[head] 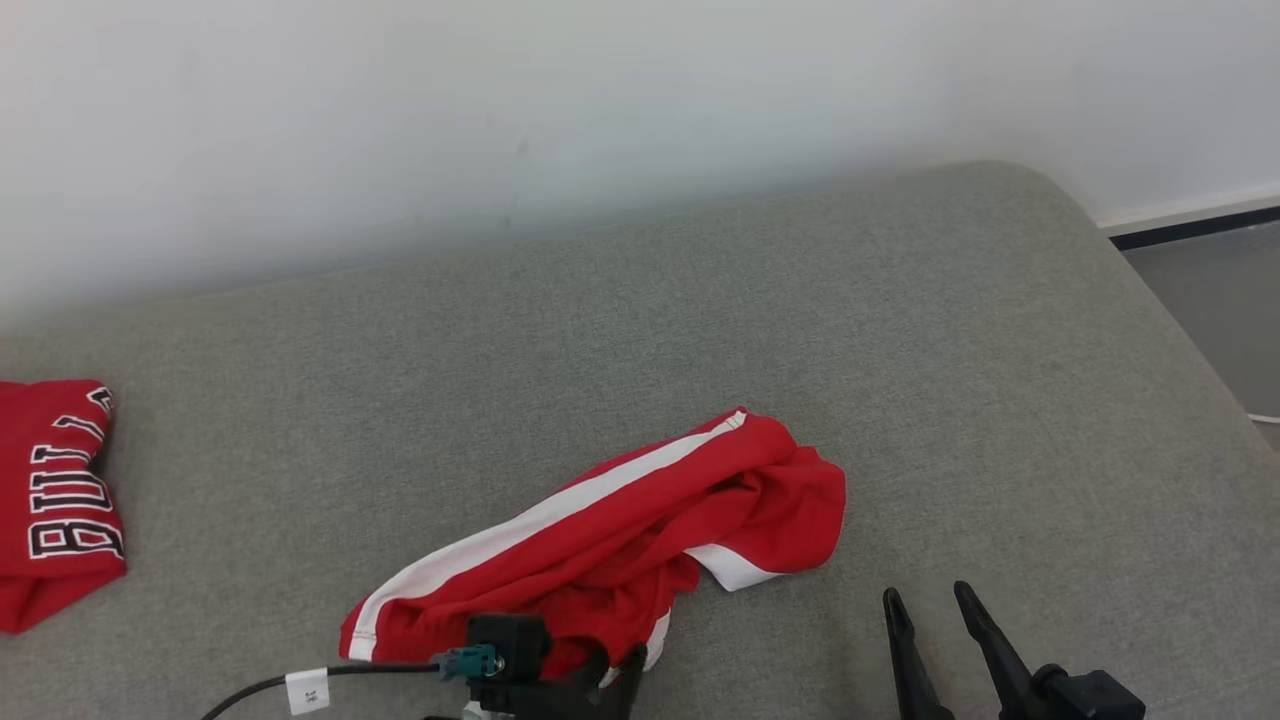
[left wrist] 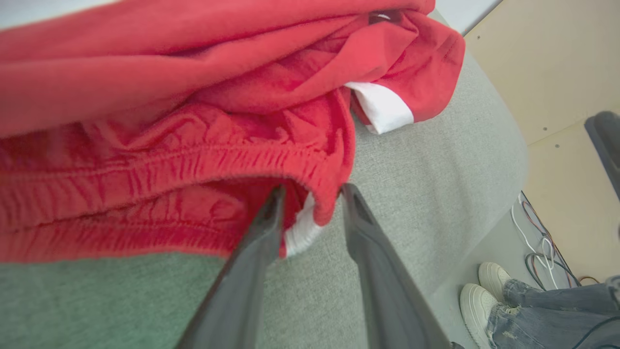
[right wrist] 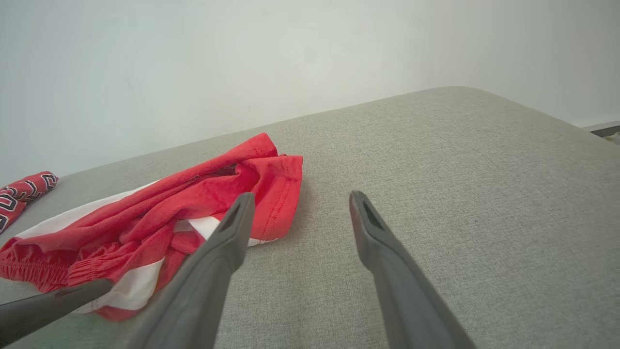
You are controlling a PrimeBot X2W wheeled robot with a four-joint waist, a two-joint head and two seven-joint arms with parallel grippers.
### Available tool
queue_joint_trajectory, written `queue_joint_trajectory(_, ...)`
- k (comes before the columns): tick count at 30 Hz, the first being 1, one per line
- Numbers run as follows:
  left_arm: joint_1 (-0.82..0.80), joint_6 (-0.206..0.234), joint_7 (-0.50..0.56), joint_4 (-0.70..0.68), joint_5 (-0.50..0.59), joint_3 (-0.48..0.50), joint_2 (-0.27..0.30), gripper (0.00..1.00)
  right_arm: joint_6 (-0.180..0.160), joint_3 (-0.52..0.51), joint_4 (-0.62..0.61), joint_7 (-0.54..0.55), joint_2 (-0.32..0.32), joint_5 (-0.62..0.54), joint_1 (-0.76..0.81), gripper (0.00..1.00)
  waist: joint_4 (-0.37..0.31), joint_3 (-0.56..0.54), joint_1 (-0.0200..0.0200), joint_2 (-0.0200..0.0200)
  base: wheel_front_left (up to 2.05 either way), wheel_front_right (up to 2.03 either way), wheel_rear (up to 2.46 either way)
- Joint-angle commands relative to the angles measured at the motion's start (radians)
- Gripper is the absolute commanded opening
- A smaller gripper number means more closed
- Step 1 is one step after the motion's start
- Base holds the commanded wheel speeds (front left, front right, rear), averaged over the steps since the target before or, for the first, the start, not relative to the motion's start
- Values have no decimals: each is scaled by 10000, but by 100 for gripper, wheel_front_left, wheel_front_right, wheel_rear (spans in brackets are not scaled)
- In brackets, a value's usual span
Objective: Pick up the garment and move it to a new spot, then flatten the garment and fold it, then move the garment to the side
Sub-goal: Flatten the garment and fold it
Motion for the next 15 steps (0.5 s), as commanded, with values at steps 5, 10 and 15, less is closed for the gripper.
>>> queue_joint_trajectory(5,-579,-316,-238,-245,-262,349,-206,0,-23,-31,-59,-12,-15,74,-67,100,-203,60,-1,-1,0,0,0)
queue_joint_trajectory(10,-2135,-747,-514,-719,-72,735,-620,0,-23,-63,-55,-11,-15,67,-60,100,-220,58,-1,-1,0,0,0)
queue_joint_trajectory(15,-4039,-1316,-692,-700,-461,1048,-1305,0,-23,235,59,-9,-17,112,-126,100,-491,-60,-1,-1,0,0,0)
